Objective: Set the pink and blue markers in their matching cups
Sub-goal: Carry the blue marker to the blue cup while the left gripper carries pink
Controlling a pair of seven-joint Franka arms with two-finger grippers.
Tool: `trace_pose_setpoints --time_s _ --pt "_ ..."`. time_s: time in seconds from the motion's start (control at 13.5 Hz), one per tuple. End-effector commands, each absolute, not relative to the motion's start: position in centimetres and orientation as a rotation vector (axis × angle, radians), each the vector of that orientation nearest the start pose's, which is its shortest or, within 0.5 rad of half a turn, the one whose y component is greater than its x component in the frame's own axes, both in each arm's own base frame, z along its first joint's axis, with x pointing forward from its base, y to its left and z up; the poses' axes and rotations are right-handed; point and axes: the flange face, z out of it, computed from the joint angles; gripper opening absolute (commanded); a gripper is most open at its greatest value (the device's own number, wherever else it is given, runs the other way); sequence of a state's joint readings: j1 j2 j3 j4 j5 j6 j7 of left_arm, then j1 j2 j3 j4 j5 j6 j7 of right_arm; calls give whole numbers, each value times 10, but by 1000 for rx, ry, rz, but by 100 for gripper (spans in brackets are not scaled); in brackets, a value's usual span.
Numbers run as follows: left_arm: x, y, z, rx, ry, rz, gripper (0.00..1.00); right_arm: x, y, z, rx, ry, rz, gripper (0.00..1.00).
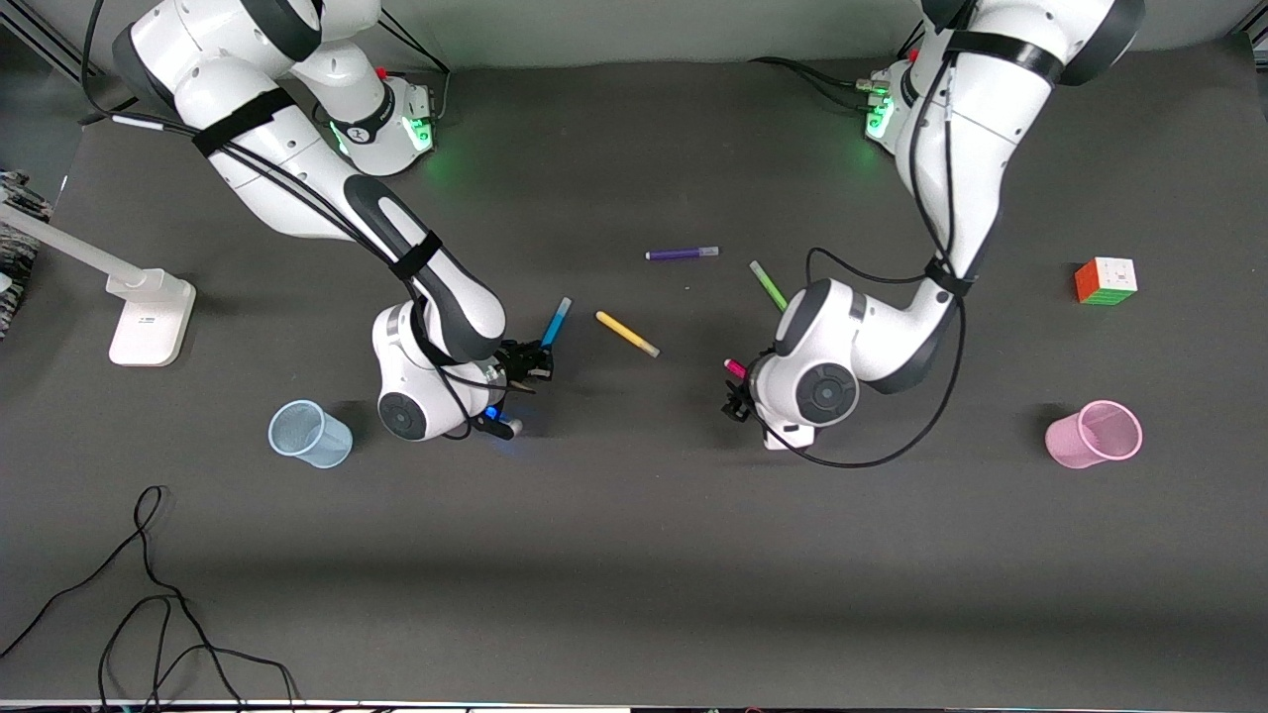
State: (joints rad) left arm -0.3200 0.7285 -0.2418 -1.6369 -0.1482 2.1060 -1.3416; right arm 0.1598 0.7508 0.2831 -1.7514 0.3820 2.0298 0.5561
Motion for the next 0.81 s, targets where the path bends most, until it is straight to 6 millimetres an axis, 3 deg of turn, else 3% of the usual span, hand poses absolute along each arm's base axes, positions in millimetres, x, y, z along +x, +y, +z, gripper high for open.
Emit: trace_pose_setpoints --time_s 0.0,0.3,0.52,0.74 --pt "552 -348 187 -2728 -1381 553 70 552 273 166 -2717 571 897 0" --pt "549 -345 182 -2733 -1375 541 50 570 245 250 -2817 497 770 0" --pt "547 -343 179 -2740 -1376 529 46 578 212 321 -2957 453 599 0" --pt "547 -343 179 -2741 -1376 528 22 583 174 365 -3103 374 413 0"
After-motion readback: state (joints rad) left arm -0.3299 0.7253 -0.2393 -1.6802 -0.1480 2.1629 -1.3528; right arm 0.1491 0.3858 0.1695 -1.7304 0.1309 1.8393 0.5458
